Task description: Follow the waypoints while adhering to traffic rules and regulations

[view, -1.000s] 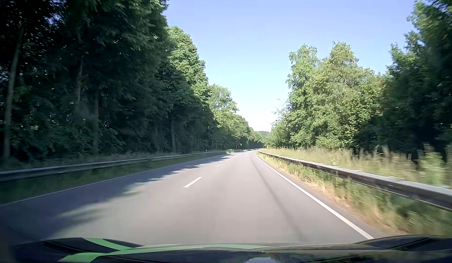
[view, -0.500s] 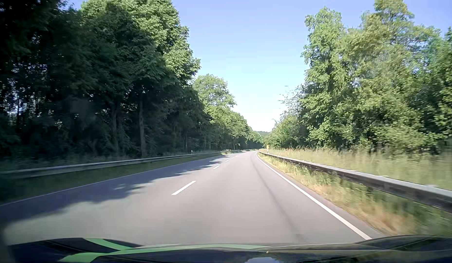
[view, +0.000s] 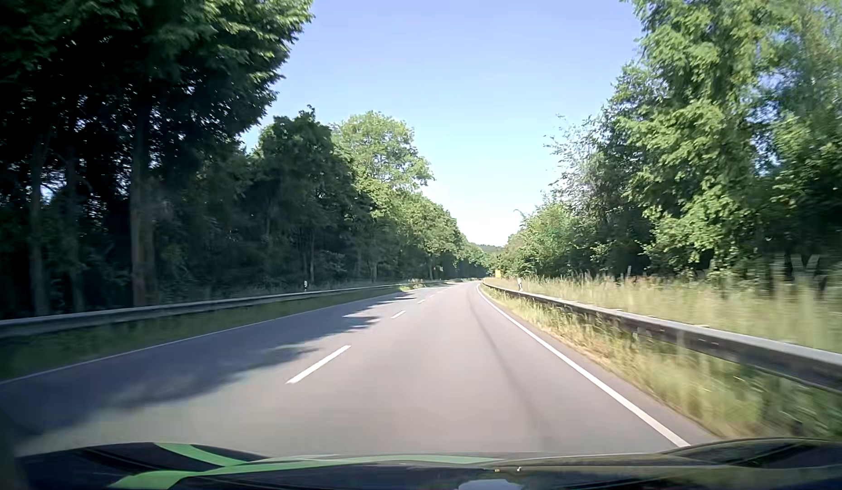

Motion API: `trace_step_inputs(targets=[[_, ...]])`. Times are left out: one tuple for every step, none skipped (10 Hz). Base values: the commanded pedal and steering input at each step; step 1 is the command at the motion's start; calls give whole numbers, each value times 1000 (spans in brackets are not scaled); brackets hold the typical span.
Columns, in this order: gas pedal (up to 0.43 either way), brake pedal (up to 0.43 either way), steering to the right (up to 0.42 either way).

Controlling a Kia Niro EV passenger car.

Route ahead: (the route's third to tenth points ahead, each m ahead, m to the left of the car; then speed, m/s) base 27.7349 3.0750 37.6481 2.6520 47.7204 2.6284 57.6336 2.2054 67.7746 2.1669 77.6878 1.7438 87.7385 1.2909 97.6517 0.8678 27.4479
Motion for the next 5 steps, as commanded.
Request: trace_step_inputs(targets=[[248, 0, 2], [248, 0, 2], [248, 0, 2], [248, 0, 2], [248, 0, 2]])
